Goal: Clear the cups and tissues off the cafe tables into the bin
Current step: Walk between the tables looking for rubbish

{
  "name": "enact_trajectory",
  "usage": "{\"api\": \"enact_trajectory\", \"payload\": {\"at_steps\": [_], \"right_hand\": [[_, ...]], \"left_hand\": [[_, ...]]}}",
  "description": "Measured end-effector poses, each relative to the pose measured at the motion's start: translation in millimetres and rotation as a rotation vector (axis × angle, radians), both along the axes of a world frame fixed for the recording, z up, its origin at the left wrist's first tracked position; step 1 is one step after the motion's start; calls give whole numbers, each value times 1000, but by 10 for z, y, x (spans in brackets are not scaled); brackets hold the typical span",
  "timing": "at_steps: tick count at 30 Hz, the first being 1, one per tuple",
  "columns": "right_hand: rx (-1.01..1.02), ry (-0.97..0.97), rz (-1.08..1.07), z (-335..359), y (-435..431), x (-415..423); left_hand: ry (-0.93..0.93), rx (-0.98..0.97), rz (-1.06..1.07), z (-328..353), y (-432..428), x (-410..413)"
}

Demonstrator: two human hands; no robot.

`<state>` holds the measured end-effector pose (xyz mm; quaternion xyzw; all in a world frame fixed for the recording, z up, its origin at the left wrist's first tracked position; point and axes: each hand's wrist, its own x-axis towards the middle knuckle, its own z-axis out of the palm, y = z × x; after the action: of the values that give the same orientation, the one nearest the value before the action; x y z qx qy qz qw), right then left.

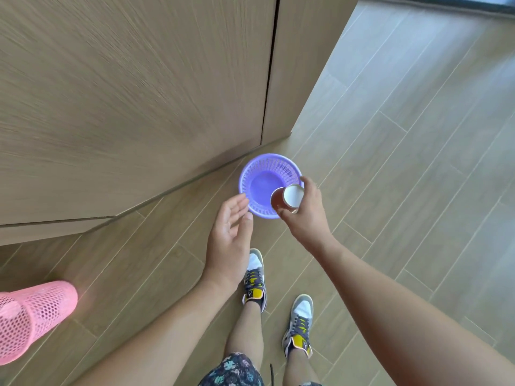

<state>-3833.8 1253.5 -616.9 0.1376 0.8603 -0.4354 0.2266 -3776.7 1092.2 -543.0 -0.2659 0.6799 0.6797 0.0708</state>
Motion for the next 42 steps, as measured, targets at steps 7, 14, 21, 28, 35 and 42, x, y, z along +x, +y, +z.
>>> {"api": "enact_trajectory", "payload": {"at_steps": [7,14,21,28,35,42], "right_hand": [[89,-102,28,33,164,235],[110,-193,-36,320,458,718],[63,-159,-120,850,702,863],[-112,11,-354,1607,816,818],[-325,261,-606,2410,1027,877],[-376,478,-922,2883,1659,1491]], "left_hand": [[17,1,4,51,-116,35],[33,6,-3,258,-127,88],[72,-3,-33,648,-158,60],[128,5,-71,1153,-56,-23],[219,25,-249,1766,476,-163],[305,65,-567,2204,1471,39]]}}
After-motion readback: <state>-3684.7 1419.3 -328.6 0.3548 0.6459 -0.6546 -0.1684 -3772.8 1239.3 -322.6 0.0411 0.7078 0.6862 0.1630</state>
